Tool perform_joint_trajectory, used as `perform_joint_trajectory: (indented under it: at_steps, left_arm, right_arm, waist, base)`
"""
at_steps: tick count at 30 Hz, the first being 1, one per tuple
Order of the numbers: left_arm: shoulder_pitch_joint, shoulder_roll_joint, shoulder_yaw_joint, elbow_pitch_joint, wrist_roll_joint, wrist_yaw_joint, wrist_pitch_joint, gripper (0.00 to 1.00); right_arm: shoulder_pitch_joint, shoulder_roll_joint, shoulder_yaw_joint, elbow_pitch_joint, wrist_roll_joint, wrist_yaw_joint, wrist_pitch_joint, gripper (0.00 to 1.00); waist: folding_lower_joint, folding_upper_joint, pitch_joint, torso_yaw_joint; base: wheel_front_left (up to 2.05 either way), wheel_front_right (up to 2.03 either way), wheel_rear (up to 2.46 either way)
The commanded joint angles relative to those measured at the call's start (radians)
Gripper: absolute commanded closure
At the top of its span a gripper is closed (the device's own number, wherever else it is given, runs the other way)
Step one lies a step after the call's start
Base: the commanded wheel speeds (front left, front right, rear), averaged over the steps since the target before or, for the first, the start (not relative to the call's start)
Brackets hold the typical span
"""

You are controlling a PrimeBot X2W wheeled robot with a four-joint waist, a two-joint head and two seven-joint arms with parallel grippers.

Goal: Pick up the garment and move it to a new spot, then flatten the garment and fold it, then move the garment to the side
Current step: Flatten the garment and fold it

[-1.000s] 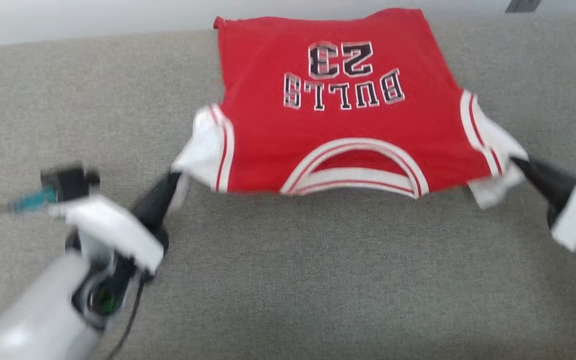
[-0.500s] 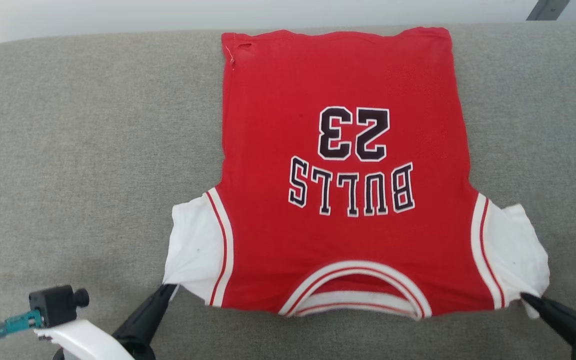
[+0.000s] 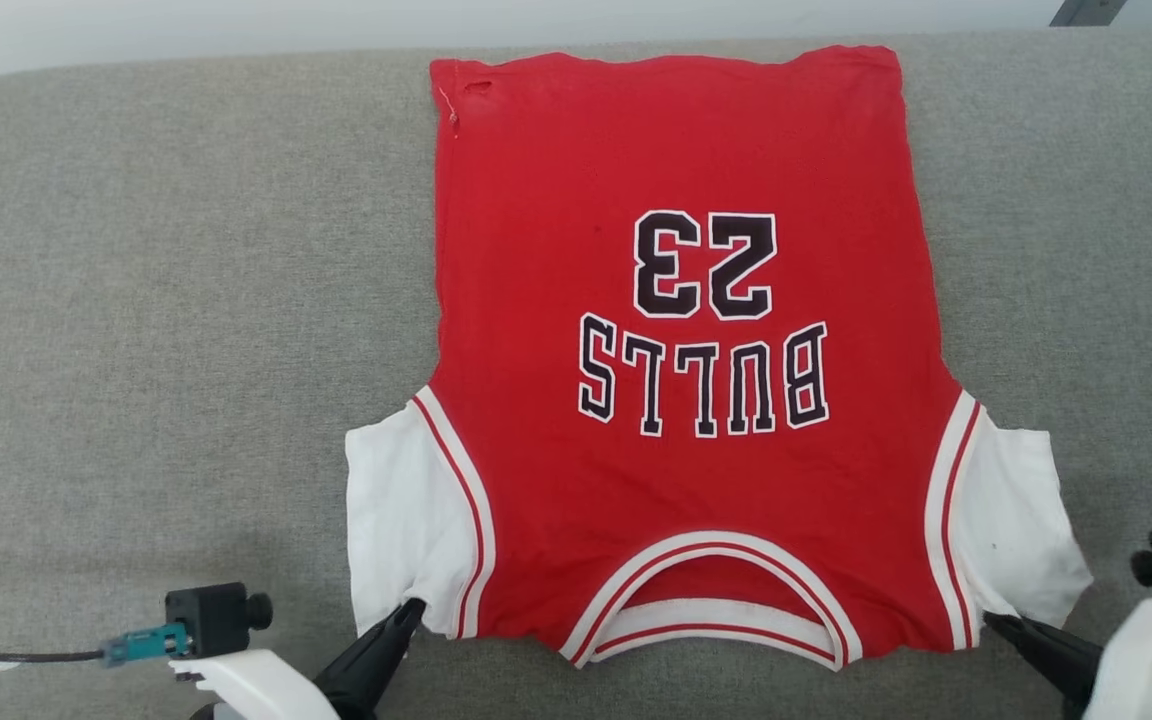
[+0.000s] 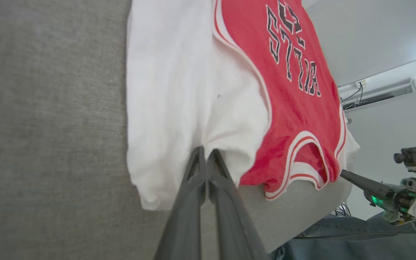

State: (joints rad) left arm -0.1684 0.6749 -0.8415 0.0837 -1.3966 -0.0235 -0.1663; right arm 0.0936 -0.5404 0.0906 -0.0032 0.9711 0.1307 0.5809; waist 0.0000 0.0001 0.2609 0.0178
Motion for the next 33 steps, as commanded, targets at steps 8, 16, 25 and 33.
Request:
perform_joint_trajectory:
  at_steps: [8, 16, 25, 33]
  left_arm:
    - [-0.044, -0.051, -0.011, 0.081, 0.028, -0.036, -0.012, 1.00]
    - [-0.061, -0.081, -0.006, 0.051, 0.071, -0.034, -0.050, 1.00]
    - [-0.132, -0.126, -0.015, -0.004, 0.130, -0.023, -0.049, 1.00]
    - [-0.242, -0.220, -0.059, -0.004, 0.200, -0.048, -0.039, 1.00]
  right_arm:
    - [-0.048, 0.007, 0.001, 0.029, -0.041, 0.000, -0.008, 0.00]
    - [-0.021, -0.096, -0.202, -0.190, 0.031, 0.000, 0.084, 0.00]
    - [-0.457, -0.170, -0.275, -0.065, -0.058, 0.000, 0.190, 0.00]
    - [-1.032, -0.139, -0.119, 0.373, -0.349, 0.000, 0.202, 0.00]
  waist:
    - [0.0000, -0.0001, 0.016, 0.007]
    - [0.0000, -0.0001, 0.048, 0.046]
    - [0.0000, -0.0001, 0.153, 0.109]
    - [0.0000, -0.0001, 0.290, 0.239]
  base:
    - [0.00, 0.00, 0.00]
    - [0.00, 0.00, 0.00]
    - [0.00, 0.00, 0.00]
    - [0.00, 0.00, 0.00]
